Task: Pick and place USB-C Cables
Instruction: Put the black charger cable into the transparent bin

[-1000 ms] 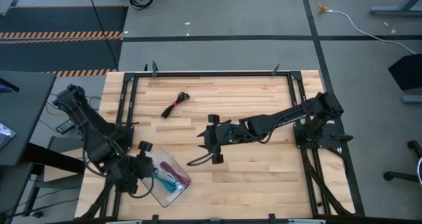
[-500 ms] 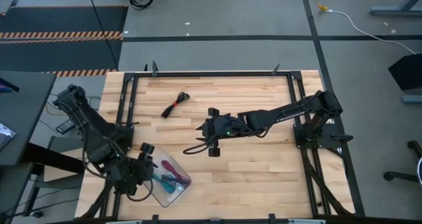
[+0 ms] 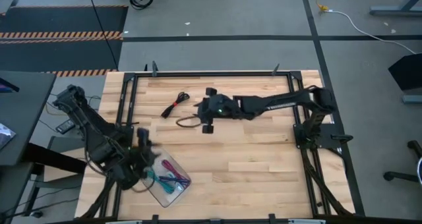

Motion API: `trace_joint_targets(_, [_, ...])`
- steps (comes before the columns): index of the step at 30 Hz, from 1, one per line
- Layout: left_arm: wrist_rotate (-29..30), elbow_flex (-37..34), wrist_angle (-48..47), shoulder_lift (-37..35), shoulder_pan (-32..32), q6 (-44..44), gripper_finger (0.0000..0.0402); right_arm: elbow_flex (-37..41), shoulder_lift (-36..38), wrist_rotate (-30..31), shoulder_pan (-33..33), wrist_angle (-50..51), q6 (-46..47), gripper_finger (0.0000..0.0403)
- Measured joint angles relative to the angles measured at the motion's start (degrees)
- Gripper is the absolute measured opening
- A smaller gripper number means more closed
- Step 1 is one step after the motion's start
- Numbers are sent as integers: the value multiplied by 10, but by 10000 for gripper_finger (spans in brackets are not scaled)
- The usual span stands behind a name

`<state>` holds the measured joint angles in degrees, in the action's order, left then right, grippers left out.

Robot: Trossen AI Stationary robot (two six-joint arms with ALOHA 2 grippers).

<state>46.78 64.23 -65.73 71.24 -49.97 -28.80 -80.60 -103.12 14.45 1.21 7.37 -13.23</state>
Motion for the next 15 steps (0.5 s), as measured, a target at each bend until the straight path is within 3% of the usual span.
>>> trace_joint_targets(3, [58, 0, -85, -3, 35, -81, 168, 1, -21, -33, 17, 22, 35, 171])
trace_joint_targets(7, [66, 0, -138, -7, 115, -136, 163, 0, -36, -53, 11, 33, 46, 171])
trace_joint_targets(10, [26, 0, -128, -10, 189, -87, 159, 0, -39, -54, -8, 38, 45, 171])
trace_joint_targets(15, [-75, 0, -36, -9, 315, 73, 147, 0, -22, -13, -58, 78, 39, 171])
